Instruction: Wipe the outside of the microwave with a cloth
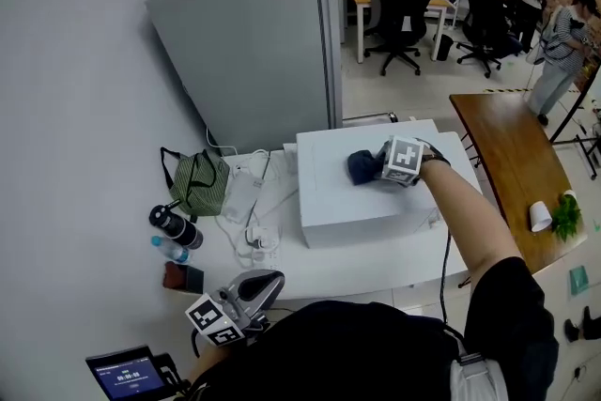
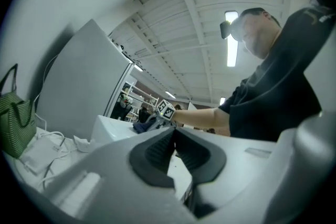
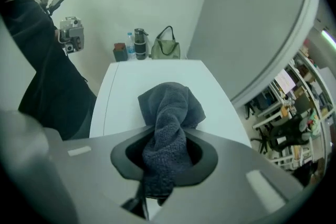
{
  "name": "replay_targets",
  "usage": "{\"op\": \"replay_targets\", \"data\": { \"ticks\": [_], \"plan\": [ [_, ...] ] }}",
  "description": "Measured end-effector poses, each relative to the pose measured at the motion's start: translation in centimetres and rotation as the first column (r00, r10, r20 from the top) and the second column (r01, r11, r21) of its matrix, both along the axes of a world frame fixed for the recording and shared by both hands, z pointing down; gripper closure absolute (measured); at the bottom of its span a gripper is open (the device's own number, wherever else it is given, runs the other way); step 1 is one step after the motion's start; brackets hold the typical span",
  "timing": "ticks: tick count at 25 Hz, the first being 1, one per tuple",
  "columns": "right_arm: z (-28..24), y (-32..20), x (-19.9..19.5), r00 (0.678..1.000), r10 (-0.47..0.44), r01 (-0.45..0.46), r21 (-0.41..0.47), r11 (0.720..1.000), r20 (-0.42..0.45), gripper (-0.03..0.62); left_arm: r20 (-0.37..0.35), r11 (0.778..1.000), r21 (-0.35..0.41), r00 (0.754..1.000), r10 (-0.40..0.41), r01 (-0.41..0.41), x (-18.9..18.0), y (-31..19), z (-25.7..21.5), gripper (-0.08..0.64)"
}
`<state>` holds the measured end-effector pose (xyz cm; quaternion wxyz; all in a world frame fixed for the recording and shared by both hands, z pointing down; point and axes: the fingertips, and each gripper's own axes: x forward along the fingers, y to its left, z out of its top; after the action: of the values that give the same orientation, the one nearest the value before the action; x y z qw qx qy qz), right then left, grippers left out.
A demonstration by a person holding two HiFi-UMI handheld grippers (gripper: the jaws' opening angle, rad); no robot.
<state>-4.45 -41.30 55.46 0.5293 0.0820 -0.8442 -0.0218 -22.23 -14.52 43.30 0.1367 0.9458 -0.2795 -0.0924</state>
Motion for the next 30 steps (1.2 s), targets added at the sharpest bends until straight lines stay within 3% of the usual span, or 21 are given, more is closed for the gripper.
{"op": "replay_targets", "data": {
  "ticks": [3, 6, 9, 11, 14, 17, 20, 23, 25, 27, 30],
  "plan": [
    [2.0, -1.4, 11.6, 0.995, 0.088, -0.088, 0.007, 0.996, -0.049, 0.52, -0.009, 1.0, 0.004, 1.0, -0.011, 0.011, 4.0, -0.7, -0.4, 0.557],
    [2.1, -1.1, 20.3, 0.987, 0.155, -0.156, -0.013, 0.988, -0.05, 0.52, -0.035, 1.0, -0.008, 0.999, 0.01, -0.01, 8.4, -1.1, -0.5, 0.557],
    [1.2, -0.8, 24.2, 0.984, 0.179, -0.179, -0.008, 0.984, -0.025, 0.52, -0.034, 0.999, -0.028, 0.999, 0.021, -0.021, 11.1, -1.4, -0.4, 0.557],
    [0.5, -1.1, 23.9, 0.985, 0.173, -0.173, -0.004, 0.985, 0.01, 0.518, -0.026, 0.999, -0.035, 0.999, 0.018, -0.019, 11.2, -1.5, -0.6, 0.557],
    [-2.4, -0.9, 17.8, 0.989, 0.104, -0.107, 0.026, 0.994, 0.107, 0.518, -0.024, 0.999, -0.038, 1.0, 0.001, -0.002, 9.2, -1.7, -1.1, 0.557],
    [-3.5, 2.1, 7.6, 0.982, -0.065, 0.057, 0.053, 0.997, 0.177, 0.518, -0.035, 1.0, -0.021, 0.999, -0.017, 0.016, 7.3, -0.6, -0.4, 0.557],
    [-3.2, 5.5, -4.1, 0.953, -0.22, 0.205, 0.094, 0.974, 0.208, 0.518, -0.031, 0.999, 0.002, 0.999, -0.033, 0.033, 4.4, 1.0, 0.2, 0.557],
    [-2.5, 7.2, -13.6, 0.95, -0.256, 0.24, 0.107, 0.965, 0.181, 0.518, -0.025, 0.999, 0.006, 0.999, -0.041, 0.042, 0.3, 2.8, -0.2, 0.557],
    [-1.0, 7.4, -16.7, 0.966, -0.233, 0.224, 0.087, 0.971, 0.111, 0.518, -0.028, 0.999, 0.003, 0.999, -0.042, 0.042, -2.2, 3.8, -0.2, 0.557],
    [0.5, 7.2, -17.3, 0.979, -0.201, 0.198, 0.058, 0.978, 0.046, 0.518, -0.03, 0.999, -0.003, 0.999, -0.039, 0.039, -4.1, 4.2, 0.2, 0.557],
    [0.6, 6.3, -15.6, 0.986, -0.155, 0.153, 0.042, 0.987, 0.057, 0.519, -0.033, 1.0, -0.004, 0.999, -0.025, 0.025, -5.1, 4.2, 0.5, 0.557]
  ]
}}
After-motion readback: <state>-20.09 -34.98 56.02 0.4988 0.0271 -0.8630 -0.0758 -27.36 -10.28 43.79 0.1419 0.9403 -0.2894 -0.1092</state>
